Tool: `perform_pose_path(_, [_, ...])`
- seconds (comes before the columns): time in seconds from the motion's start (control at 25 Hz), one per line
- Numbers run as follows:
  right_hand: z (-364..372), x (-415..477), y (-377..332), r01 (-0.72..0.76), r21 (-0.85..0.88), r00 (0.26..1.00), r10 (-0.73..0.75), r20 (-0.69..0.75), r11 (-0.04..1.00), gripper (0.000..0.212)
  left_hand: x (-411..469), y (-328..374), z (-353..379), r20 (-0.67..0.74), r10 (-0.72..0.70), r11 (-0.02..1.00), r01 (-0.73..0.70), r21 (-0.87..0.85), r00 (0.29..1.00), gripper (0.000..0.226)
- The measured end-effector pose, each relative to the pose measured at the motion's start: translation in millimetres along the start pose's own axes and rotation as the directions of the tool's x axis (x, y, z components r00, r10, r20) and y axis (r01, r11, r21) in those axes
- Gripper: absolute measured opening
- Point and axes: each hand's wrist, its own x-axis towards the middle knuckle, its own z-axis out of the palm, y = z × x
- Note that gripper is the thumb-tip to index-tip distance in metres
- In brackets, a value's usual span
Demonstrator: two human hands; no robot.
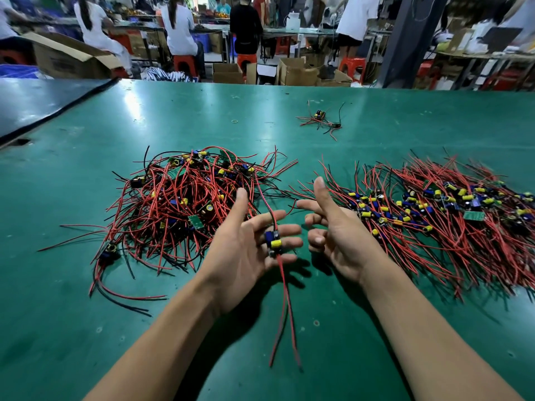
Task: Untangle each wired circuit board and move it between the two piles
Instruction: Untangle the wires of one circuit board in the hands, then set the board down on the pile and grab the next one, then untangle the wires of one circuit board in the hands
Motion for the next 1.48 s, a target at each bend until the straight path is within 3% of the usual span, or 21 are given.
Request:
perform_pose_path(0.2, [0,-3,2,0.064,-0.057,0.995,-0.060,0.075,0.996,0.075,0,1,-8,0.100,0.023,0.978,-0.001,-0.208,0.995,0.092])
perform_pose_path(0.36, [9,-12,3,0.265,-0.226,0.964,-0.253,0.083,0.937,0.057,2,0,-9,0.117,0.035,0.968,-0.005,-0.250,0.993,0.094])
perform_pose_path(0.56, [24,-24,13,0.507,-0.549,0.859,-0.438,0.264,0.664,0.032,-1,1,-10,0.180,0.033,0.960,0.019,-0.278,0.983,0.092])
perform_pose_path(0.72, [17,-16,12,0.568,-0.629,0.770,-0.612,0.180,0.530,0.009,-3,4,-6,0.125,0.074,0.974,-0.045,-0.224,0.989,0.090])
perform_pose_path(0.8, [4,-9,7,0.523,-0.689,0.733,-0.677,0.063,0.502,0.008,-3,3,-7,-0.006,0.161,0.986,-0.162,-0.047,0.987,0.077])
perform_pose_path(0.84, [-5,-6,5,0.475,-0.720,0.733,-0.680,0.005,0.506,0.008,-3,1,-8,-0.066,0.251,0.958,-0.238,0.160,0.966,0.061])
perform_pose_path(0.92, [-22,0,1,0.321,-0.816,0.749,-0.656,-0.092,0.480,0.012,-5,-5,-13,-0.128,0.497,0.709,-0.317,0.630,0.858,0.022])
perform_pose_path(1.0, [-33,3,-1,0.191,-0.895,0.743,-0.656,-0.136,0.402,0.016,-4,-10,-18,-0.130,0.663,0.472,-0.276,0.837,0.737,0.001])
perform_pose_path(1.08, [-31,3,-1,0.222,-0.908,0.723,-0.685,-0.091,0.355,0.016,-3,-10,-22,-0.194,0.731,0.433,-0.224,0.873,0.655,0.007])
perform_pose_path(1.16, [-24,2,2,0.300,-0.894,0.762,-0.648,0.015,0.332,0.015,0,-7,-29,-0.273,0.755,0.427,-0.131,0.895,0.597,0.014])
perform_pose_path(1.28, [-21,2,9,0.230,-0.940,0.863,-0.499,0.076,0.254,0.021,2,-5,-38,-0.313,0.731,0.410,-0.024,0.912,0.606,0.035])
perform_pose_path(1.48, [-30,0,0,0.107,-0.956,0.895,-0.446,-0.026,0.272,0.022,-3,-5,-32,-0.259,0.777,0.316,0.001,0.949,0.574,0.038])
